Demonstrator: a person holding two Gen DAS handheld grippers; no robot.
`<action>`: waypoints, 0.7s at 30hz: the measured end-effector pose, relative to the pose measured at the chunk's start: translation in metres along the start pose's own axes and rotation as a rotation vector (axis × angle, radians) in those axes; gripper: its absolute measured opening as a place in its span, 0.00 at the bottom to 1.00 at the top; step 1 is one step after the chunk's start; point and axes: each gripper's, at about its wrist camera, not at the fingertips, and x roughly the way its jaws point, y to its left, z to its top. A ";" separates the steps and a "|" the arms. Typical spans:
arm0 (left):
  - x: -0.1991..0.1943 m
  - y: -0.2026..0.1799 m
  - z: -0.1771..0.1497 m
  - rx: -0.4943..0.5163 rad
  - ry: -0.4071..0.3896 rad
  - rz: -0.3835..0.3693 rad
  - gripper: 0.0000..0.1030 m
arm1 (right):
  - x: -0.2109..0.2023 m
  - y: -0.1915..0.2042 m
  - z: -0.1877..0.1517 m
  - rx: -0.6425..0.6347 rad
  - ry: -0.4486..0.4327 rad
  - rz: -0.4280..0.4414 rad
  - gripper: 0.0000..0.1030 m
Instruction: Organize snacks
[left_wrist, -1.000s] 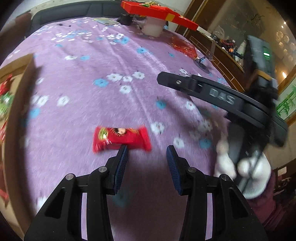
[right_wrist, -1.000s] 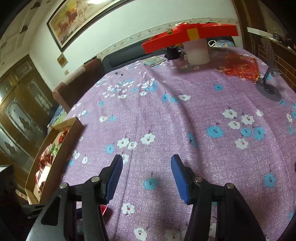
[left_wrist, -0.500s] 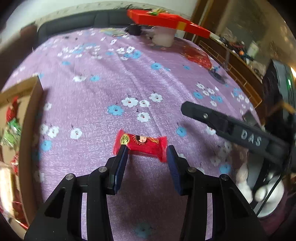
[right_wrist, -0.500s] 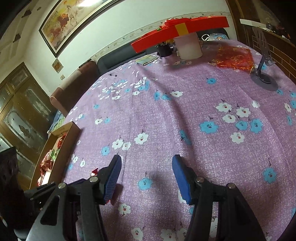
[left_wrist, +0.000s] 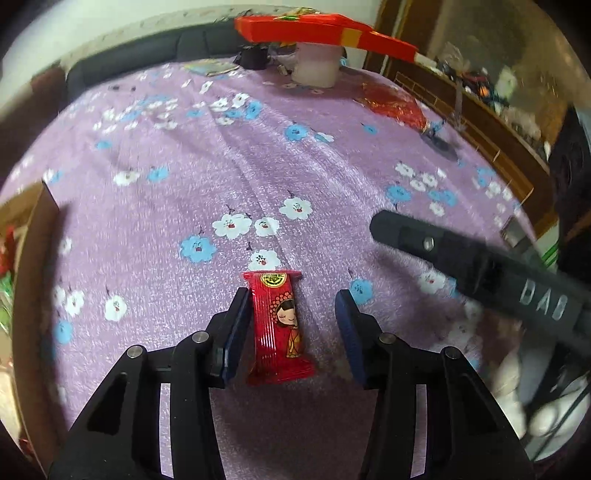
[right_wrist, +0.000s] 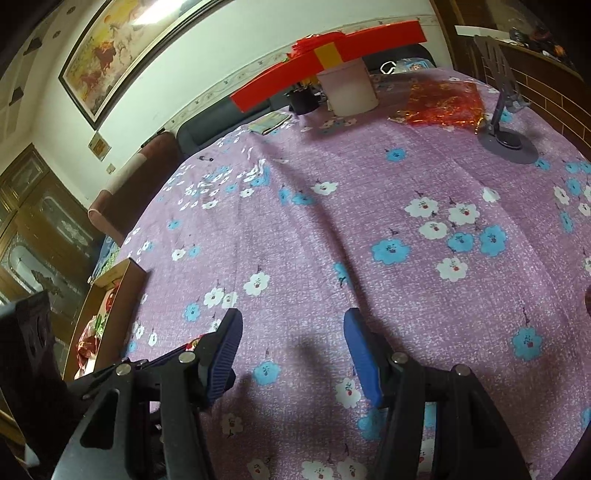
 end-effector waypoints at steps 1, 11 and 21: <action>0.000 -0.003 -0.002 0.021 -0.004 0.016 0.45 | 0.000 -0.001 0.000 0.004 -0.001 -0.002 0.59; -0.019 0.008 -0.011 0.035 -0.050 0.049 0.19 | 0.002 -0.001 0.001 -0.006 -0.004 -0.044 0.59; -0.070 0.020 -0.032 0.000 -0.147 0.109 0.19 | -0.003 0.030 -0.006 -0.158 -0.034 0.018 0.59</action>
